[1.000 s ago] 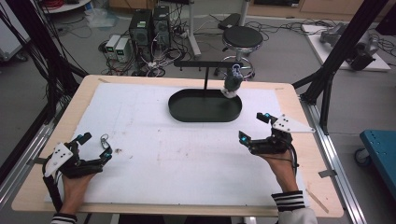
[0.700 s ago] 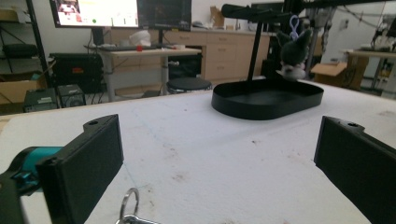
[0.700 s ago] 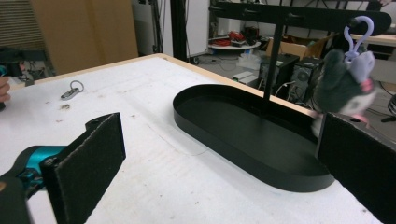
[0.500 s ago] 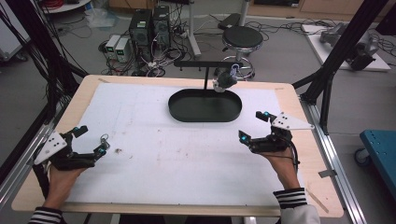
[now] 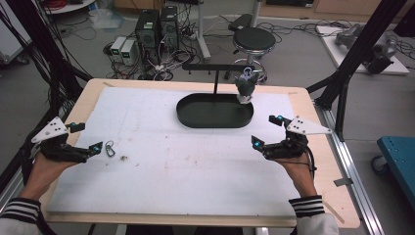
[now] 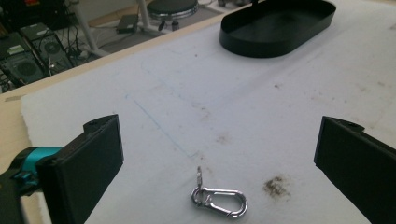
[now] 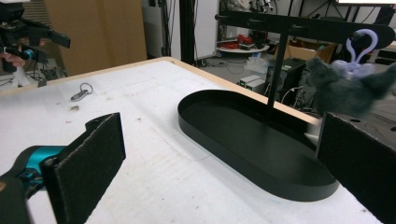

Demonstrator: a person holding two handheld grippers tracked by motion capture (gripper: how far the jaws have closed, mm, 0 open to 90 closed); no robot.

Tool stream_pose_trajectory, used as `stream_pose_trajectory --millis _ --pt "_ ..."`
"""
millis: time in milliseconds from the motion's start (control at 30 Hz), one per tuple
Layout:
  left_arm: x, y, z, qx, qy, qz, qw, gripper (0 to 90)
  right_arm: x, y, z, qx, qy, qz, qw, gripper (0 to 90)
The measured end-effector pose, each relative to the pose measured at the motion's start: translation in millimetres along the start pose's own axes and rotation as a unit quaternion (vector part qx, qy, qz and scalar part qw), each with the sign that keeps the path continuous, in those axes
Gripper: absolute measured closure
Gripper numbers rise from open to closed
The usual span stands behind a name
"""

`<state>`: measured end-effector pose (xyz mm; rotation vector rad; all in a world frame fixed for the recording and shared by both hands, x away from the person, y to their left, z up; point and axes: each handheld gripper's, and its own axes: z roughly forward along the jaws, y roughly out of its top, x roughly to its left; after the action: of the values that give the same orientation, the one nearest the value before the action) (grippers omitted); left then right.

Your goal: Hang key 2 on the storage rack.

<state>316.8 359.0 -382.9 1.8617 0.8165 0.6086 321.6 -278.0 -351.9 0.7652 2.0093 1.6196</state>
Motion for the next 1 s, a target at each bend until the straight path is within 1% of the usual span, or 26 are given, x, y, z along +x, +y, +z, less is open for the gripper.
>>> stream_pose_trajectory --millis 33,67,200,233,267,300,333,367,400,433,533,567,600,633,700,800,867,900,933,967,1000 --pt "3.3 2.4 -0.7 0.01 -0.004 0.003 0.9999 1.7 0.2 1.6 -0.7 0.001 0.0 0.0 1.0 0.7" --pt "3.3 2.4 -0.7 0.01 -0.004 0.003 0.9999 1.7 0.2 1.6 -0.7 0.001 0.0 0.0 1.0 0.7" --pt "8.6 6.1 0.2 0.03 -0.008 0.005 0.9995 1.7 0.6 4.8 -1.6 0.001 -0.001 -0.001 1.0 0.7" --pt "9.4 6.6 1.2 0.035 -0.009 0.006 0.9993 1.7 0.6 6.5 -1.5 0.001 0.001 -0.007 1.0 0.7" --pt "10.9 7.4 3.2 0.046 -0.011 0.01 0.9988 1.7 1.1 6.9 -1.6 0.003 0.0 -0.004 1.0 0.7" --pt "10.9 7.4 3.2 0.046 -0.011 0.01 0.9988 1.7 1.0 7.7 -1.2 0.004 0.0 -0.007 1.0 0.7" --pt "12.0 8.1 6.4 0.061 -0.016 0.014 0.9979 1.7 1.2 8.5 -0.7 0.004 0.0 -0.01 0.9999 0.7" --pt "12.4 8.8 8.3 0.069 -0.017 0.019 0.9973 1.8 1.8 9.1 -0.7 0.005 0.0 -0.01 0.9999 0.7" --pt "12.4 8.8 8.3 0.069 -0.017 0.019 0.9973 1.8 1.9 9.4 -0.3 0.003 0.002 -0.011 0.9999 0.7" --pt "12.5 10.6 10.8 0.077 -0.016 0.028 0.9965 1.8 1.8 9.7 0.2 0.003 0.002 -0.013 0.9999 0.7" --pt "13.1 12.5 12.2 0.083 -0.018 0.035 0.9958 1.8 2.2 9.4 1.2 0.006 0.003 -0.012 0.9999 0.7" --pt "13.5 13.4 14.2 0.094 -0.024 0.041 0.9945 2.0 1.9 9.3 1.4 0.007 0.002 -0.014 0.9999 0.7" --pt "13.5 13.4 14.2 0.094 -0.024 0.041 0.9945 4.4 2.3 9.2 1.5 0.007 0.002 -0.012 0.9999 0.7" --pt "13.5 13.3 15.6 0.099 -0.03 0.042 0.9937 4.4 2.3 9.2 1.5 0.007 0.002 -0.012 0.9999 0.7" --pt "13.9 12.2 19.3 0.113 -0.038 0.048 0.9917 10.2 2.3 9.3 2.4 0.005 0.006 -0.01 0.9999 0.7" --pt "15.0 10.1 24.2 0.127 -0.036 0.042 0.9903 10.2 3.6 9.1 3.2 0.009 0.009 -0.008 0.9999 0.7" --pt "16.1 7.9 29.4 0.142 -0.036 0.043 0.9883 10.2 3.4 8.9 4.4 0.01 0.009 -0.01 0.9999 0.7" --pt "16.1 7.9 29.4 0.142 -0.036 0.043 0.9883 10.3 3.1 8.9 4.5 0.009 0.009 -0.012 0.9999 0.7" --pt "16.5 7.6 30.8 0.147 -0.035 0.044 0.9875 10.5 3.2 9.0 4.4 0.009 0.009 -0.011 0.9999 0.7" --pt "16.7 6.8 32.5 0.15 -0.036 0.042 0.9872 11.2 3.3 9.0 4.4 0.009 0.01 -0.011 0.9998 0.7" --pt "17.6 5.5 35.3 0.161 -0.036 0.044 0.9853 12.2 3.3 9.0 4.4 0.009 0.009 -0.011 0.9999 0.7"
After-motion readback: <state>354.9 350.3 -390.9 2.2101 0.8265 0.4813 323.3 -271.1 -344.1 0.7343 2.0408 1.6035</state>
